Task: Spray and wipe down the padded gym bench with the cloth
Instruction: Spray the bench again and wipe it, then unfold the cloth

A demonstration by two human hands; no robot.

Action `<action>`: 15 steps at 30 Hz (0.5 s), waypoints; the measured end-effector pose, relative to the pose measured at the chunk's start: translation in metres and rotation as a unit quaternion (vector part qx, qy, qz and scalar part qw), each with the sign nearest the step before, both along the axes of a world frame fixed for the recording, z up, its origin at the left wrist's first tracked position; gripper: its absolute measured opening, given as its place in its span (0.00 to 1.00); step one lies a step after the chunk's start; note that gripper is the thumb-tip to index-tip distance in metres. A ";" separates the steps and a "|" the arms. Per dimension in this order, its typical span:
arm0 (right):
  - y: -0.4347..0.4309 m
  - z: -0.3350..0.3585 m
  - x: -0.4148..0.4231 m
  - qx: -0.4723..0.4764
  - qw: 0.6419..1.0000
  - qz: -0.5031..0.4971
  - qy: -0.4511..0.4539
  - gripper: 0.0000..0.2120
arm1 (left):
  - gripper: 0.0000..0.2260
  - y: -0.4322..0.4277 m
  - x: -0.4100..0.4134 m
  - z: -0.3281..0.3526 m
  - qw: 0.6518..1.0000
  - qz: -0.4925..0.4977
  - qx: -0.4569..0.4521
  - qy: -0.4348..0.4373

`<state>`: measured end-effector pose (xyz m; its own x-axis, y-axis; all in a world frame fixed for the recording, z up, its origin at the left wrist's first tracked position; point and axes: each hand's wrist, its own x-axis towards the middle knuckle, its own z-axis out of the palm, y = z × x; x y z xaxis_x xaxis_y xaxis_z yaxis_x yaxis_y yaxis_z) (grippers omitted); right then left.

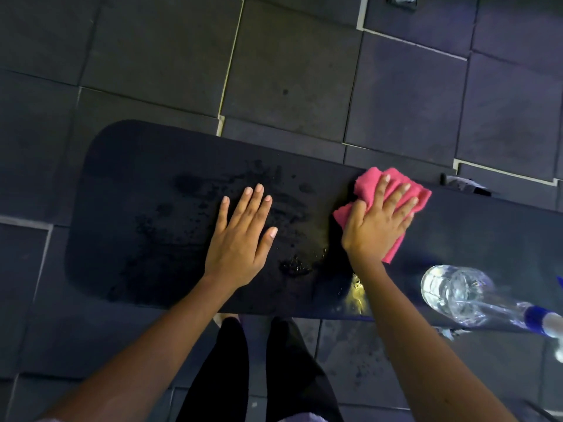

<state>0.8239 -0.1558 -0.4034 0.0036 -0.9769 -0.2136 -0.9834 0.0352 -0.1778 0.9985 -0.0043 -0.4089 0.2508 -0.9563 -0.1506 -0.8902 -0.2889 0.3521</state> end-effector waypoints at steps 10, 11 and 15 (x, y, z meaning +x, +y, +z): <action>0.026 0.007 0.088 0.037 0.961 0.266 -0.060 0.37 | 0.23 0.001 0.007 0.005 0.996 0.066 -0.048 0.036; 0.024 0.008 0.089 0.041 0.954 0.283 -0.090 0.37 | 0.24 0.003 0.011 0.007 0.995 0.094 -0.040 0.021; 0.009 0.016 0.077 0.042 0.922 0.201 -0.330 0.29 | 0.26 0.014 0.033 0.013 0.991 0.130 0.010 -0.019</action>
